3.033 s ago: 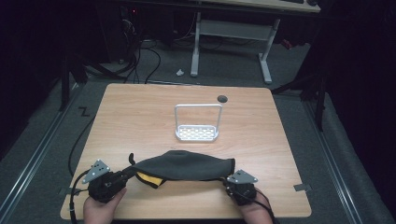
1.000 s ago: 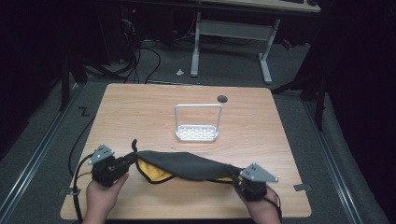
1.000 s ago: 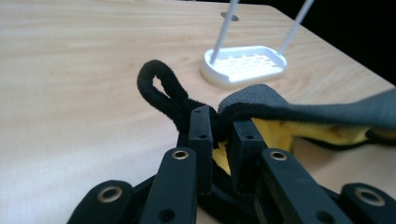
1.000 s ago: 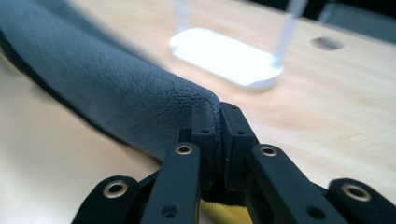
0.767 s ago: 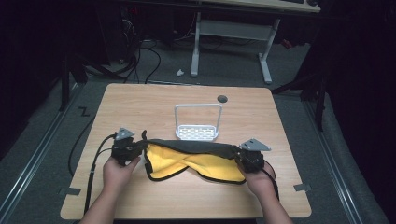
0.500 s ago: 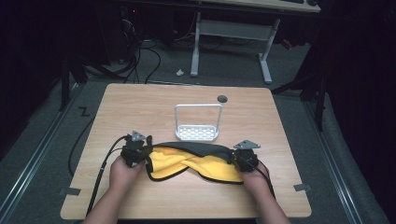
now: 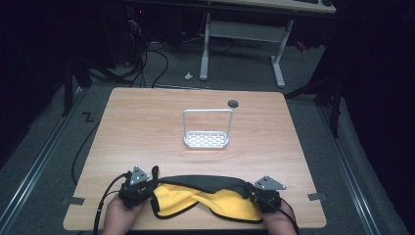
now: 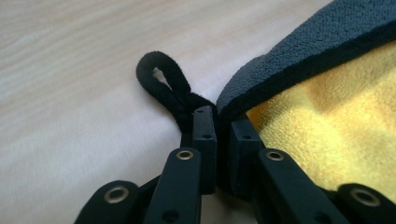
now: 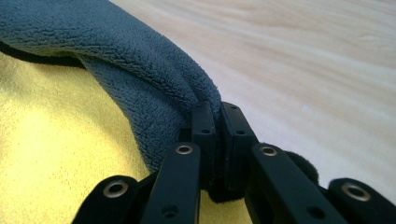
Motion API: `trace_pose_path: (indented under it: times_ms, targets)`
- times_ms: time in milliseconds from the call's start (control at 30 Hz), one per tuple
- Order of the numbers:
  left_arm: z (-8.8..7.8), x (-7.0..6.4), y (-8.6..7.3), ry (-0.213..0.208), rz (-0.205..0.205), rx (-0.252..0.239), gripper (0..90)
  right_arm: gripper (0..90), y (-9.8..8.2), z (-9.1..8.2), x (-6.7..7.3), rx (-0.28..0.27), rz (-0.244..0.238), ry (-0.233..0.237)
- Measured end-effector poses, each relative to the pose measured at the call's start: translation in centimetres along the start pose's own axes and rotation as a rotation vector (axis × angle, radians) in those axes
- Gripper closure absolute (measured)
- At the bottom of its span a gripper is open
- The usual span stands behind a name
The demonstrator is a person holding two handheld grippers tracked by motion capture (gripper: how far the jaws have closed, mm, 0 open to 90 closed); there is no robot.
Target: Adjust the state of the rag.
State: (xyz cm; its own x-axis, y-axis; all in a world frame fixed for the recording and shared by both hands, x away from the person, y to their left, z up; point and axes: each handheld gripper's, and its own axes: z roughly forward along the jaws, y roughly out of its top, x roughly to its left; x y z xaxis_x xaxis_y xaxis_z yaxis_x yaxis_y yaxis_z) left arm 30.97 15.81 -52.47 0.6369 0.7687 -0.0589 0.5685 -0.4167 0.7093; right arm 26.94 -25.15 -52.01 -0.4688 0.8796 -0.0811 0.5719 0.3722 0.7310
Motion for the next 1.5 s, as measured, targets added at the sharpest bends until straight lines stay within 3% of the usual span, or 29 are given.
trace_pose_path:
  times_ms: [133, 233, 333, 400, 500, 600, 667, 733, 800, 833, 900, 1000, 1167, 1267, 1333, 1367, 1500]
  targets:
    - [-0.7, -0.1, -0.2, -0.042, -0.035, 0.012, 83.7, 86.3, -0.5, -0.8, 0.6, 0.001, -0.005, -0.001]
    - [-1.5, 1.0, 1.4, -0.078, -0.080, -0.032, 83.5, 86.3, 0.5, -1.6, 0.2, -0.038, 0.009, 0.003]
    - [-1.4, 2.5, 4.0, -0.056, -0.056, -0.056, 82.8, 86.0, 2.8, -1.7, -1.2, -0.072, 0.036, -0.001]
    - [-0.3, 3.7, 5.9, -0.060, -0.076, -0.059, 82.2, 85.1, 4.7, -0.5, -2.7, -0.062, 0.069, -0.005]
    - [2.3, 5.1, 7.9, -0.029, -0.065, -0.023, 81.1, 82.8, 6.4, 2.2, -4.6, -0.022, 0.105, -0.018]
    - [5.2, 6.1, 8.4, -0.013, -0.087, 0.024, 78.3, 79.1, 6.9, 5.5, -6.3, 0.041, 0.177, -0.030]
    - [6.3, 6.5, 8.3, -0.012, -0.102, 0.032, 73.4, 76.0, 6.8, 6.6, -6.8, 0.067, 0.185, -0.047]
    - [6.7, 6.8, 8.2, 0.006, -0.122, 0.035, 64.9, 67.0, 6.7, 7.3, -7.0, 0.074, 0.194, -0.055]
    - [5.9, 6.9, 8.2, 0.012, -0.147, 0.008, 58.4, 56.6, 6.7, 7.0, -7.1, 0.064, 0.194, -0.073]
    - [5.0, 6.9, 8.1, 0.009, -0.164, -0.032, 56.1, 55.9, 6.7, 6.6, -7.1, 0.050, 0.196, -0.072]
    - [3.4, 6.6, 7.8, 0.013, -0.171, -0.067, 53.1, 53.7, 6.6, 4.8, -7.0, -0.006, 0.189, -0.073]
    - [1.1, 4.9, 6.2, -0.039, -0.162, -0.099, 53.0, 54.3, 5.6, 2.4, -6.3, -0.054, 0.153, -0.075]
    - [-1.1, 0.7, 2.0, -0.126, -0.145, -0.082, 54.9, 58.1, 2.4, 0.9, -5.2, -0.032, 0.098, -0.097]
    - [-0.6, -1.3, 0.6, -0.175, -0.120, -0.031, 54.8, 62.6, 1.3, 0.9, -4.8, -0.007, 0.100, -0.073]
    - [0.1, -2.3, -0.1, -0.134, -0.043, 0.010, 54.8, 64.9, 0.8, 1.2, -4.2, 0.029, 0.068, -0.085]
    - [0.1, -2.3, -0.2, -0.119, -0.027, 0.003, 55.3, 66.2, 0.4, 1.3, -3.9, 0.052, 0.059, -0.088]
    - [-0.6, -1.5, -0.6, -0.088, -0.019, 0.013, 58.7, 66.9, -0.9, -0.1, -3.2, 0.044, 0.091, -0.059]
